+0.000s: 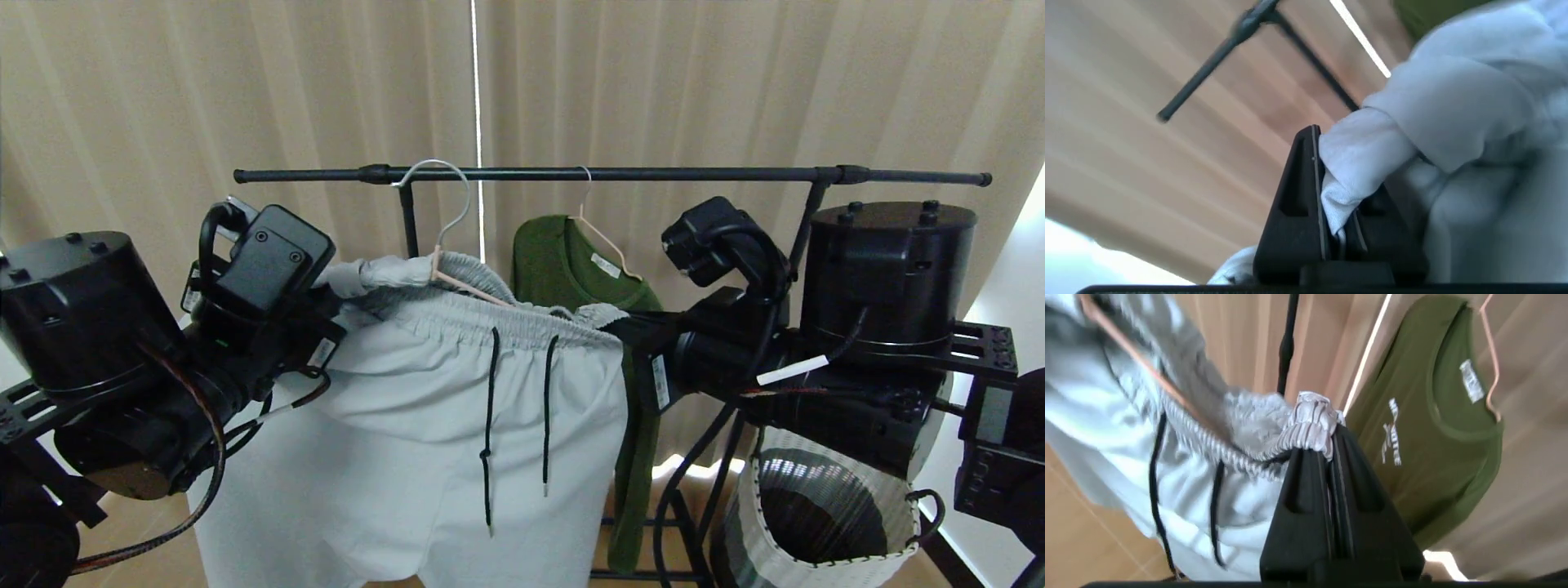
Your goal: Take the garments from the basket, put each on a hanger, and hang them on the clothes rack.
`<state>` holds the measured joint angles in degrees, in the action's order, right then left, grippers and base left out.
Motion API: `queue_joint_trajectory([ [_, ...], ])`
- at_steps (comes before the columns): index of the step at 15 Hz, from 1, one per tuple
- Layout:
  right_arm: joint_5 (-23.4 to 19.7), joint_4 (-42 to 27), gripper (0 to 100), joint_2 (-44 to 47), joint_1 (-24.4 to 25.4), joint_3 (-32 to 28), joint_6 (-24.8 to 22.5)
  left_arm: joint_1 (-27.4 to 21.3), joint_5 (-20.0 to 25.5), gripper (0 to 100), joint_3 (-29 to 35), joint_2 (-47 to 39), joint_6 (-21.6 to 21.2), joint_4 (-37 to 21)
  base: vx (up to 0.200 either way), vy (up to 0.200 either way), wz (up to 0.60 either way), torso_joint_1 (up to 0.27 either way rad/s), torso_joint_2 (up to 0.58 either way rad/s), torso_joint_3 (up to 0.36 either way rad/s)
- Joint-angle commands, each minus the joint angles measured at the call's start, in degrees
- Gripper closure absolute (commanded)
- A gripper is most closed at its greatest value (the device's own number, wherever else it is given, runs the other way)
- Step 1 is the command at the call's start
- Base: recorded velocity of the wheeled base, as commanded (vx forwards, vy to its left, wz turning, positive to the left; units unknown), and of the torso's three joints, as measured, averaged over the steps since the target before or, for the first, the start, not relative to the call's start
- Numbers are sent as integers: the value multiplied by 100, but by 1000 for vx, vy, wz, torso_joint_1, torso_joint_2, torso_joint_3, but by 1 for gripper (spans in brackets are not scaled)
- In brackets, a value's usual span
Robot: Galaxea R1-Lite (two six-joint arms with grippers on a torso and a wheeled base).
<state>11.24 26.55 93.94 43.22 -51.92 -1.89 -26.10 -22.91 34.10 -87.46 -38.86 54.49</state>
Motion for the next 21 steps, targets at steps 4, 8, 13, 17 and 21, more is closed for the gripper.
queue_joint_trajectory([
  [4,1,8,100,-262,3,367,4,44,-56,100,97,9,98,0,0,0,0,0,0,0],
  [8,1,17,100,-271,3,402,48,26,-56,100,88,27,213,0,0,0,0,0,0,0],
  [13,-78,904,100,-420,11,1140,57,123,-74,100,115,-17,678,-18,0,0,0,0,0,0],
  [17,-69,1186,100,-385,11,1193,-92,105,-74,100,115,80,722,-26,0,0,0,0,0,0],
  [21,-25,1177,100,-412,11,1246,-198,105,-74,100,123,97,722,-26,0,0,0,0,0,0],
])
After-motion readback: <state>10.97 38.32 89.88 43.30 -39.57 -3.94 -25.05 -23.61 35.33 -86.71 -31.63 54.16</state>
